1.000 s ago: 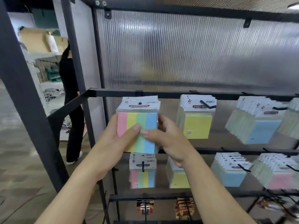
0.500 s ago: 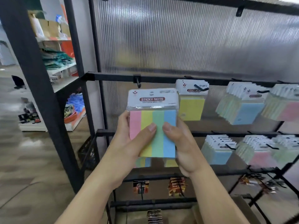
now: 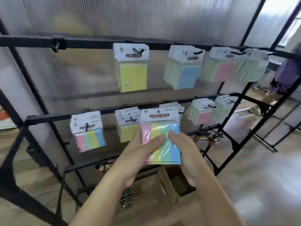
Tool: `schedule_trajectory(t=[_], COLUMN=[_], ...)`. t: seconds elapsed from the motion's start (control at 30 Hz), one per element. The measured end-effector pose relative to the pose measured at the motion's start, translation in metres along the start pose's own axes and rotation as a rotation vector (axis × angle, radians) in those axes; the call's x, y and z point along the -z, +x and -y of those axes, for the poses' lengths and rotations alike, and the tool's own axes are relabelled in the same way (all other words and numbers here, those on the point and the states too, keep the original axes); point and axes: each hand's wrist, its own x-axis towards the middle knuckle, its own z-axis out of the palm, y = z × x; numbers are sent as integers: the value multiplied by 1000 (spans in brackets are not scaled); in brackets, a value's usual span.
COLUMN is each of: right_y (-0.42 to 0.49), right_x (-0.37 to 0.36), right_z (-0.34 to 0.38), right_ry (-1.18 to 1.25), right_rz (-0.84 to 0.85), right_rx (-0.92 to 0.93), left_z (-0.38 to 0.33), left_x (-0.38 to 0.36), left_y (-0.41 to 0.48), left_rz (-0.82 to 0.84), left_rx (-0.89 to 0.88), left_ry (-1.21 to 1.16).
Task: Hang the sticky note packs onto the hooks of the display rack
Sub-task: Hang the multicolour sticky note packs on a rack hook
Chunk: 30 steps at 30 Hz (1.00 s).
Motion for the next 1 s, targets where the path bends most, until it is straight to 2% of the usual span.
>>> schedule_trajectory(t=[0.23,0.47,0.67,1.0], right_y=[-22,-46,-69,-78], right_x=[88,207,315,455], right_z=[-2,1,13,18], right_ry=[101,103,79,172], right_rz=[-163,-318,-377,-599], right_rx=[-16,24,39,79], left_z=[31,66,96,127], left_x=[-82,-198,-301,-428], left_y=[47,97,138,224], left_rz=[71,156,256,403], left_rx=[54,109,148,200], left_ry=[37,67,150,321])
